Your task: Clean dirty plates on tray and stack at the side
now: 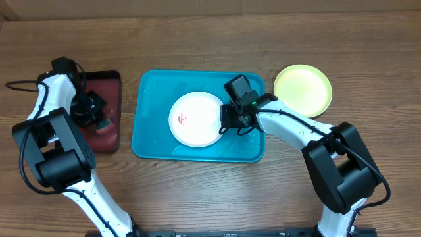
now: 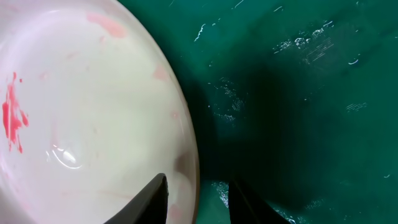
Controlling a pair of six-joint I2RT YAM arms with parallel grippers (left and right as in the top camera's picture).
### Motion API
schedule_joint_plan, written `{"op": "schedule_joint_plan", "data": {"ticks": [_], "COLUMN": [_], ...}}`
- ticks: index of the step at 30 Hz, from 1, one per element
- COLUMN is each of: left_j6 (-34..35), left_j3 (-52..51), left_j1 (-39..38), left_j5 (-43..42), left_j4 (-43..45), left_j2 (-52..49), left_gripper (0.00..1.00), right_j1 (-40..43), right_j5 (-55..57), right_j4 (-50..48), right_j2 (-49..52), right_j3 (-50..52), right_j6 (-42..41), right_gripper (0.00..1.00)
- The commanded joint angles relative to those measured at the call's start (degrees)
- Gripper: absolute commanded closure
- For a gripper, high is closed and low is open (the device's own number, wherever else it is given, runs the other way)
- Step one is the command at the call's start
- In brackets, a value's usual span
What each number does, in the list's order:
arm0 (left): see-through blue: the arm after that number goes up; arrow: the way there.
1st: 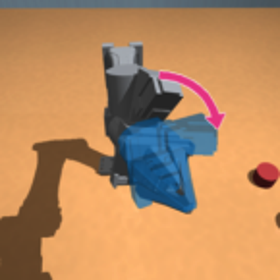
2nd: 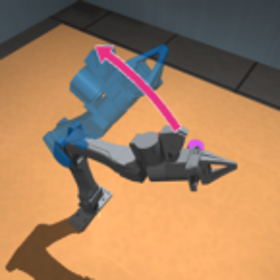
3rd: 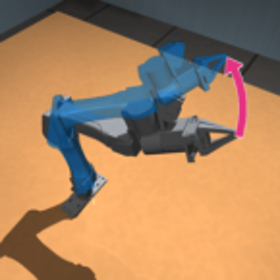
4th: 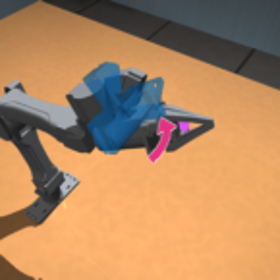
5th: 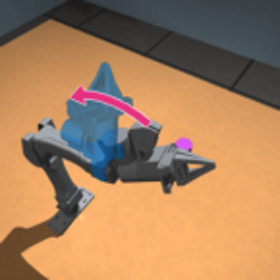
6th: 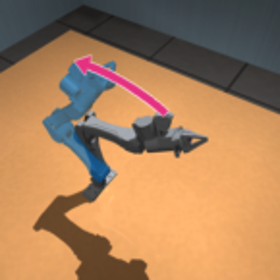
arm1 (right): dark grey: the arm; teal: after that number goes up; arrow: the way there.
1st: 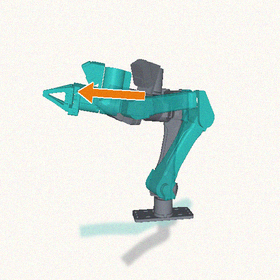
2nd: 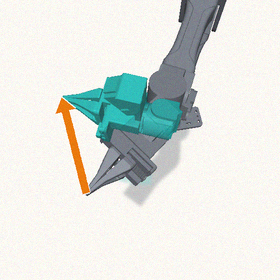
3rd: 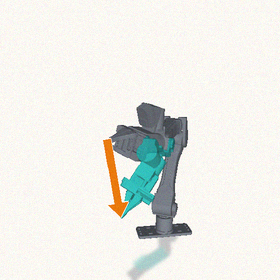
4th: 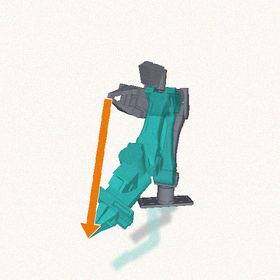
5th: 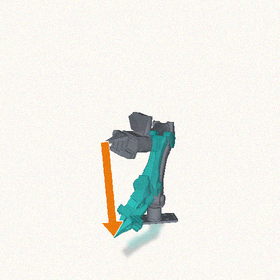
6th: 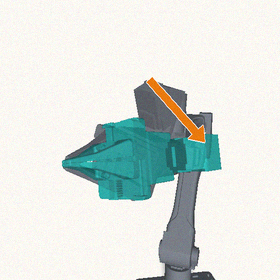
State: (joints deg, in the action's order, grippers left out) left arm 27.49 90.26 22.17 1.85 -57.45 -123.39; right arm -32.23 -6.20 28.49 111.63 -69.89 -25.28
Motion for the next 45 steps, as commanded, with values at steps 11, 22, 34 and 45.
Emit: {"op": "schedule_joint_plan", "data": {"ticks": [11,22,34,45], "left_j6": [-0.50,-5.49,-7.37,-6.05], "left_j3": [20.44,10.40,12.33,4.72], "left_j1": [0.17,-0.11,-5.81,-23.04], "left_j5": [0.63,-4.74,-18.38,-18.40], "left_j4": [-18.29,-13.22,-12.35,-10.36], "left_j2": [0.50,1.09,20.59,17.59], "left_gripper": [0.95,0.96,0.96,0.96], "right_j1": [0.22,0.22,0.22,0.22], "right_j5": [-0.33,-0.33,-0.37,-0.52], "right_j4": [-0.87,-0.42,-0.11,0.28], "right_j2": [0.33,0.33,0.33,0.33], "right_j3": [0.48,0.48,0.48,0.46], "right_j6": [-0.26,-0.28,-0.31,-0.33], "right_gripper": [0.67,0.91,0.96,0.96]}}
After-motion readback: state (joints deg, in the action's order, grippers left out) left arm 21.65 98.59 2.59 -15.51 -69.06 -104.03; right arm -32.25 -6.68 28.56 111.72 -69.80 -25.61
